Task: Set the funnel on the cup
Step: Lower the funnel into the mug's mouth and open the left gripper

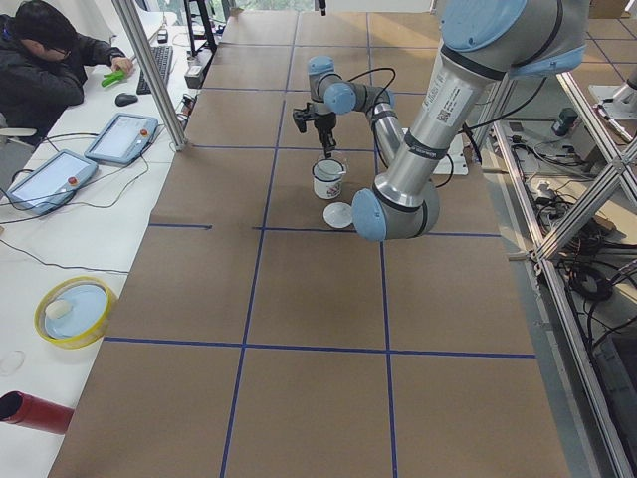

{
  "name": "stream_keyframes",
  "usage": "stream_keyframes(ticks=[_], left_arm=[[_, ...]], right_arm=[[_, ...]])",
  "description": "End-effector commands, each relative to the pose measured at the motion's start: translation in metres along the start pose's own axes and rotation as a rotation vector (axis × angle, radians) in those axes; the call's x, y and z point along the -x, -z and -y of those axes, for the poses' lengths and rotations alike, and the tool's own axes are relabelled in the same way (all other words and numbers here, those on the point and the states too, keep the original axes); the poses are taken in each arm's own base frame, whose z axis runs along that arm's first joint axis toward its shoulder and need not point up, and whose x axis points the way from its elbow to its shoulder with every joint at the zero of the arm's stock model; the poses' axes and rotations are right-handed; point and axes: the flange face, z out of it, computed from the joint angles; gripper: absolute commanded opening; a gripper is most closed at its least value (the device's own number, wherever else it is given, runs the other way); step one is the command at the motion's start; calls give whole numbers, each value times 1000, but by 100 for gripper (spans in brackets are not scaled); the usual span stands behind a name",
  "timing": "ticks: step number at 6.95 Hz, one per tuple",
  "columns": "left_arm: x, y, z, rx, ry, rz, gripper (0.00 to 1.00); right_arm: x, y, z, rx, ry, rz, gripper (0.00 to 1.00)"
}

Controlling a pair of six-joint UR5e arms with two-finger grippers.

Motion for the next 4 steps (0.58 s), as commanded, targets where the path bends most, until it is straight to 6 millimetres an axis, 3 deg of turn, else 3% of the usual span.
stream_keyframes(ticks=[1,4], left_arm=[[0,0,1,3,-2,-1,0],[0,6,11,-3,11,-9,0]], right_arm=[[0,0,0,-1,1,0,100],[0,0,0,-1,1,0,100]])
